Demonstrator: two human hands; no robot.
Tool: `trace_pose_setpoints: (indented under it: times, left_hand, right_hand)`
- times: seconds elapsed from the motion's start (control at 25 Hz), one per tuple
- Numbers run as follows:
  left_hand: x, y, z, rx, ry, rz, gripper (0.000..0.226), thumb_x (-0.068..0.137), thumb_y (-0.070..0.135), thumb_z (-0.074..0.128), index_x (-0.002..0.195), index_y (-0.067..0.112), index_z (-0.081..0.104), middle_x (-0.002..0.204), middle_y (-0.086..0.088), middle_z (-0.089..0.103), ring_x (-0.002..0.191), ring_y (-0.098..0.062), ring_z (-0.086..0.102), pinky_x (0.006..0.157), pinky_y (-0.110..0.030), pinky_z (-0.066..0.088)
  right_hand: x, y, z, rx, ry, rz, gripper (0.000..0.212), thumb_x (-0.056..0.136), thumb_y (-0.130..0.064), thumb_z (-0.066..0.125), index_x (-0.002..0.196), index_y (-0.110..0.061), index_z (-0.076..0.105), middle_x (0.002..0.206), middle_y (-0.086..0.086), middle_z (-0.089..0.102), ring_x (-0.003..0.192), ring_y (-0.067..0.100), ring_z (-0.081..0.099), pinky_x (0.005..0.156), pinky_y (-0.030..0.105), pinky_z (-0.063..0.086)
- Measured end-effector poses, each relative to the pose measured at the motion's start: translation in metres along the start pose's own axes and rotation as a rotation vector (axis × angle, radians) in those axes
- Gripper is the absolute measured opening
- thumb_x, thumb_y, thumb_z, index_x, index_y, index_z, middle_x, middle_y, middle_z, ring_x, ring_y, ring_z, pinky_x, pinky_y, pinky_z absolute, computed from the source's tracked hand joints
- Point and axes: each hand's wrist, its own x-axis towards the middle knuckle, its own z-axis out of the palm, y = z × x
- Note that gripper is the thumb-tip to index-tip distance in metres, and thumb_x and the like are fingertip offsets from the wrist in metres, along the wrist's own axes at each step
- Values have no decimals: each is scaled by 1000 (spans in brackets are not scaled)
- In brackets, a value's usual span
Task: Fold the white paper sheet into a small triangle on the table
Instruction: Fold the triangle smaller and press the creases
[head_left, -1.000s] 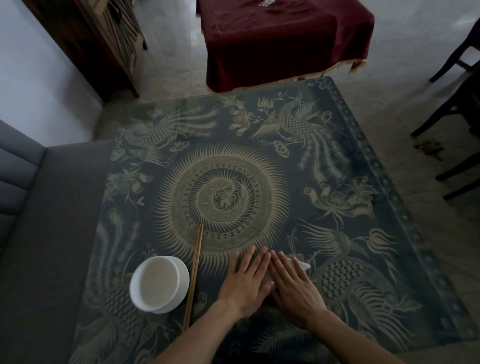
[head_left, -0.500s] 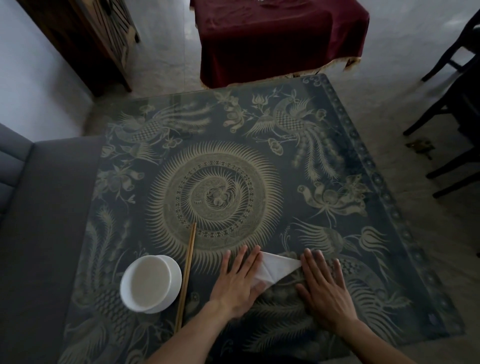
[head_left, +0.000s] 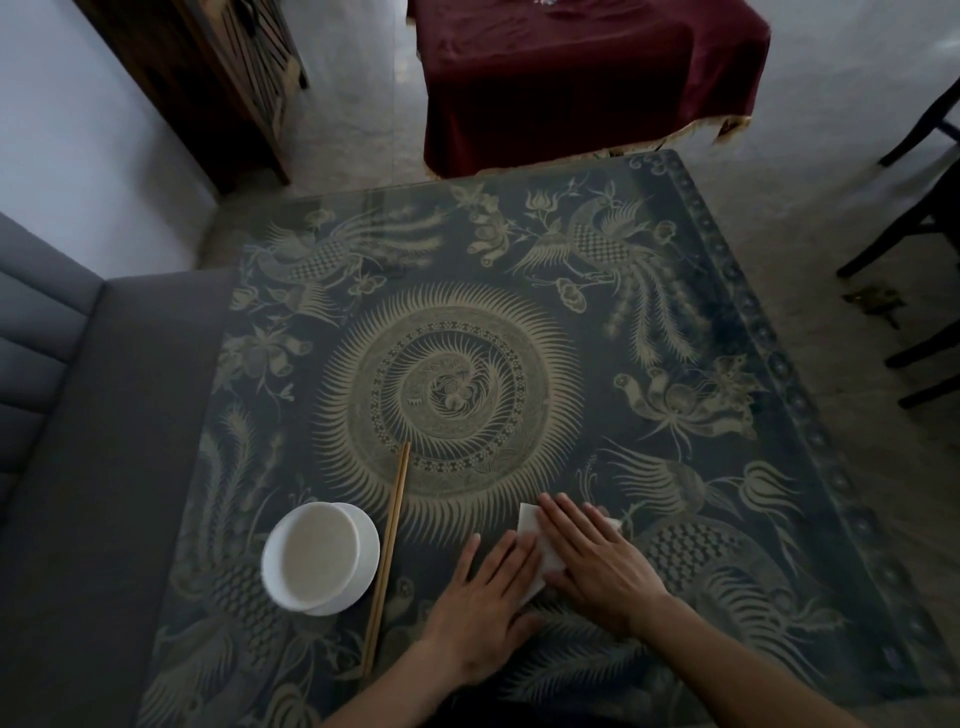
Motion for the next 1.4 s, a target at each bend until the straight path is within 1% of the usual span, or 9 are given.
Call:
trace_pose_setpoints:
  times: [0.12, 0.28, 0.4, 0.48, 0.68, 0.88, 1.0, 1.2, 1.4]
  left_hand:
    - [-26, -6, 9, 10, -8, 54, 72, 98, 56, 38, 156, 18, 17, 164, -1, 11, 149, -22, 9, 112, -54, 9]
    - [-49, -18, 10, 79, -20, 139, 75, 95, 61, 38, 155, 20, 21, 163, 0, 18, 148, -24, 18, 110, -55, 17]
    - [-54, -23, 4, 124, -44, 220, 72, 96, 60, 36, 155, 20, 23, 162, 0, 19, 147, -25, 19, 109, -55, 19]
    - [-49, -22, -4, 88, -30, 203, 71, 98, 55, 37, 155, 17, 19, 163, -1, 16, 149, -23, 13, 113, -54, 13]
    - [12, -8, -33, -22, 11, -56, 66, 105, 51, 21, 155, 10, 9, 164, -5, 2, 149, -18, -8, 116, -46, -1]
    - [39, -5, -25, 9, -89, -59, 70, 101, 56, 8, 151, 15, -18, 160, 0, -25, 141, -11, -33, 115, -47, -16]
    - [33, -14, -21, -29, -61, -89, 73, 101, 60, 11, 153, 15, -12, 161, 1, -20, 144, -12, -26, 115, -49, -14]
    - [19, -27, -21, 0, -22, -84, 72, 102, 58, 20, 156, 14, 2, 164, -1, -7, 148, -18, -13, 115, -54, -3]
    - [32, -7, -26, -17, 2, 33, 71, 103, 56, 22, 156, 12, 4, 164, -3, -5, 149, -19, -10, 116, -51, -5]
  right_hand:
    - [-1, -2, 3, -8, 8, -10, 75, 97, -56, 38, 151, -5, 24, 159, 11, 18, 145, 27, 18, 113, 40, 6]
    - [-1, -2, 0, -9, 18, -3, 79, 95, -59, 40, 151, -6, 25, 159, 11, 20, 145, 27, 20, 114, 40, 5]
    - [-1, -3, -2, 1, 22, -7, 80, 96, -61, 37, 152, -7, 19, 160, 11, 13, 146, 28, 14, 113, 41, 4]
    - [-4, -6, -4, 19, 36, 14, 80, 96, -60, 36, 153, -8, 16, 161, 10, 9, 148, 27, 8, 114, 45, 7]
    - [-7, -24, -5, 107, 70, 170, 70, 95, -49, 36, 149, -3, 29, 157, 14, 23, 146, 24, 11, 114, 43, 12]
    - [-14, -29, 5, 136, 38, 276, 73, 96, -53, 30, 150, -6, 24, 159, 11, 18, 147, 24, 9, 114, 42, 7]
    - [-21, -19, 7, 134, 44, 301, 73, 97, -55, 25, 149, -4, 30, 158, 11, 23, 146, 24, 15, 114, 47, 12]
    - [-47, 12, 9, 107, 78, 472, 73, 97, -55, 21, 151, -6, 22, 160, 8, 18, 148, 19, 2, 116, 49, 6]
    - [-44, 10, 2, 89, 55, 365, 73, 96, -54, 26, 150, -5, 26, 159, 10, 19, 148, 22, 6, 115, 53, 10]
